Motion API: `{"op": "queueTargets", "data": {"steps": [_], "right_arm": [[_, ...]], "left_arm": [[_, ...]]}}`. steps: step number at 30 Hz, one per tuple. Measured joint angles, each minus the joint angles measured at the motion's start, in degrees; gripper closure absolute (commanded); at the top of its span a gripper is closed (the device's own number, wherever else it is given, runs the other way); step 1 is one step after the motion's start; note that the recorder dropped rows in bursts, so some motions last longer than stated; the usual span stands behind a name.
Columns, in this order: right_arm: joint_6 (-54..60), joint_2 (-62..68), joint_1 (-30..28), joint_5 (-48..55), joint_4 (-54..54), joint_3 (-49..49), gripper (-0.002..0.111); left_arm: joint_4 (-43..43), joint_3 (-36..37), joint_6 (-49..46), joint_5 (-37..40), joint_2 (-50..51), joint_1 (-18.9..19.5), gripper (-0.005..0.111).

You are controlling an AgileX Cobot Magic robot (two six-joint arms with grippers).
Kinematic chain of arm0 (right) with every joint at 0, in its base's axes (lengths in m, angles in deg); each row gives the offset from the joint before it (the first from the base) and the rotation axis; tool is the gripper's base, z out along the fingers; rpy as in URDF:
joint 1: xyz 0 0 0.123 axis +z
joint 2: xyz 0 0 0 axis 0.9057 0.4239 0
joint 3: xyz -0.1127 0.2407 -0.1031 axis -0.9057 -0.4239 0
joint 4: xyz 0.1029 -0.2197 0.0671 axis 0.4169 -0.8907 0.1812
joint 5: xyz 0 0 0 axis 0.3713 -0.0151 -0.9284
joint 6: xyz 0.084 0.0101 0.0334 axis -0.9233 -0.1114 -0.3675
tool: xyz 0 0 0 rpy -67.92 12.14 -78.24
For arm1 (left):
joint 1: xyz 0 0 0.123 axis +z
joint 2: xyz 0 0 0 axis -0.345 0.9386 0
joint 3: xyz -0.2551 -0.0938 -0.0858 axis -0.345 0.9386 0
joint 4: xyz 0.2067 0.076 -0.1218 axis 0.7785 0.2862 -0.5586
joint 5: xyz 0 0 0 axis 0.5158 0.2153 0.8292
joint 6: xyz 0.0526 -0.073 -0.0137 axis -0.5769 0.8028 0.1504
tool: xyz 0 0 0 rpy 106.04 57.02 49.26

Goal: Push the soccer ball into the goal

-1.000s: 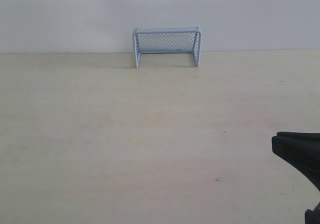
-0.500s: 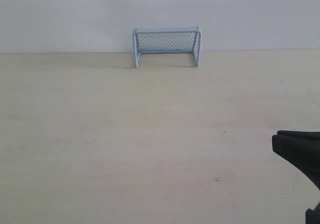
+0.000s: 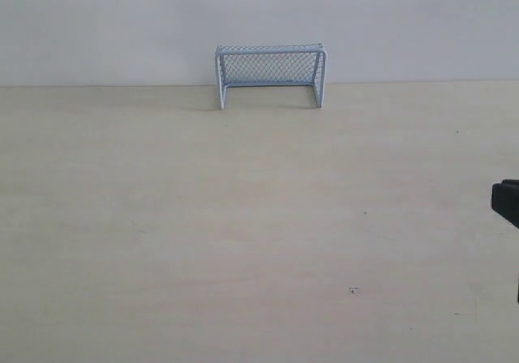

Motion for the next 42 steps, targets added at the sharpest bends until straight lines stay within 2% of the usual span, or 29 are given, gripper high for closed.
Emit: {"op": "queueTargets", "data": {"steps": [12, 24, 30, 42], "right_arm": [[2.0, -11.7, -10.9, 0.4, 0.2, -0.1, 0.108], [2.4, -21.3, -22.4, 9.1, 0.8, -0.7, 0.108], [2.4, -25.1, -24.8, 9.4, 0.8, -4.6, 0.108], [0.6, -26.5, -24.8, 3.3, 2.0, -12.0, 0.108]], "left_arm": [[0.0, 0.0, 0.0, 0.0, 0.0, 0.0, 0.1], [0.0, 0.0, 0.0, 0.0, 0.0, 0.0, 0.1], [0.0, 0.0, 0.0, 0.0, 0.0, 0.0, 0.1], [0.0, 0.0, 0.0, 0.0, 0.0, 0.0, 0.1]]}}
